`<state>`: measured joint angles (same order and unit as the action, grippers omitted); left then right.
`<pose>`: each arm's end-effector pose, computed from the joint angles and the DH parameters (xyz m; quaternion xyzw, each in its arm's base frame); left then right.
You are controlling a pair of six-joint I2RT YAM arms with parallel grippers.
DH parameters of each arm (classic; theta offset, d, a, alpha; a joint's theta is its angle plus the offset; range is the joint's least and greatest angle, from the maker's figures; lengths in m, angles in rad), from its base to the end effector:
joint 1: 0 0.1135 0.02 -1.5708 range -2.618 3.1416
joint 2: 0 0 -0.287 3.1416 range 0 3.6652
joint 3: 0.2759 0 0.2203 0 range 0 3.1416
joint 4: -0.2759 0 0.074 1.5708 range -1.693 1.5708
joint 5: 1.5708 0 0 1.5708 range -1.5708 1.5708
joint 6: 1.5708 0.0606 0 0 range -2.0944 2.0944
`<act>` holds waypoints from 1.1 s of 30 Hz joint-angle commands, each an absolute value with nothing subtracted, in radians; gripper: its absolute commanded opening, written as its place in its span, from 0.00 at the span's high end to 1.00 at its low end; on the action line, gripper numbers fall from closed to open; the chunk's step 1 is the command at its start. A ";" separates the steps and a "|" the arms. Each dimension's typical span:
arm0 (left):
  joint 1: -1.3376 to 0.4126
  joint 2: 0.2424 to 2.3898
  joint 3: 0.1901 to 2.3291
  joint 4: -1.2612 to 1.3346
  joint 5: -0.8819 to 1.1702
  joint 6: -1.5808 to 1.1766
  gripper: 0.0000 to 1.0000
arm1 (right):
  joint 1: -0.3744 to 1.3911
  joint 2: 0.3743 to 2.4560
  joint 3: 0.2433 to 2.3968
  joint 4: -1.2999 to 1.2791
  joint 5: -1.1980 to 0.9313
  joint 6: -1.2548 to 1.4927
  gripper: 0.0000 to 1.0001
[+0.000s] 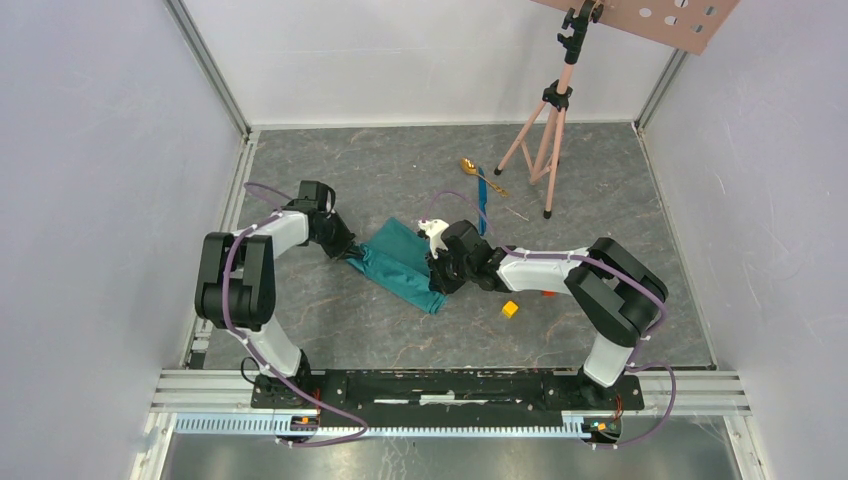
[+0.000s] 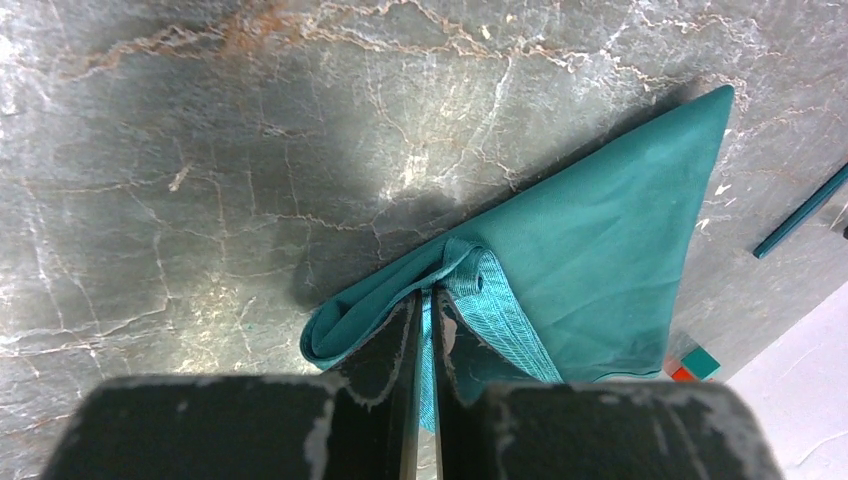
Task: Fold the napkin into a case and place the utensils inside
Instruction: Fold the lower triangle-folded napkin at the center of the board.
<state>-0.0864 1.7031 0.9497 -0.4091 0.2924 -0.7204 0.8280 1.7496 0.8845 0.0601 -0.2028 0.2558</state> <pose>0.3033 -0.0438 0.1756 -0.2739 0.9297 -0.2099 0.1285 0.2255 0.2636 0.1774 -0.2967 0.8746 0.2721 0.2700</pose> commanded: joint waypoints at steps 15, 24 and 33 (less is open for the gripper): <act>-0.084 1.679 0.981 -0.379 0.342 -0.660 0.70 | 0.824 1.694 0.946 0.014 -0.175 0.218 0.76; -0.085 1.638 0.968 -0.391 0.342 -0.656 0.65 | 0.824 1.723 0.942 0.017 -0.164 0.212 0.64; -0.085 1.699 0.980 -0.347 0.323 -0.683 0.66 | 0.825 1.720 0.915 0.009 -0.116 0.191 0.66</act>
<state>-0.0864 1.6764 0.9569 -0.3870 0.3248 -0.7067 0.8280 1.7409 0.9245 0.0036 -0.1513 0.2165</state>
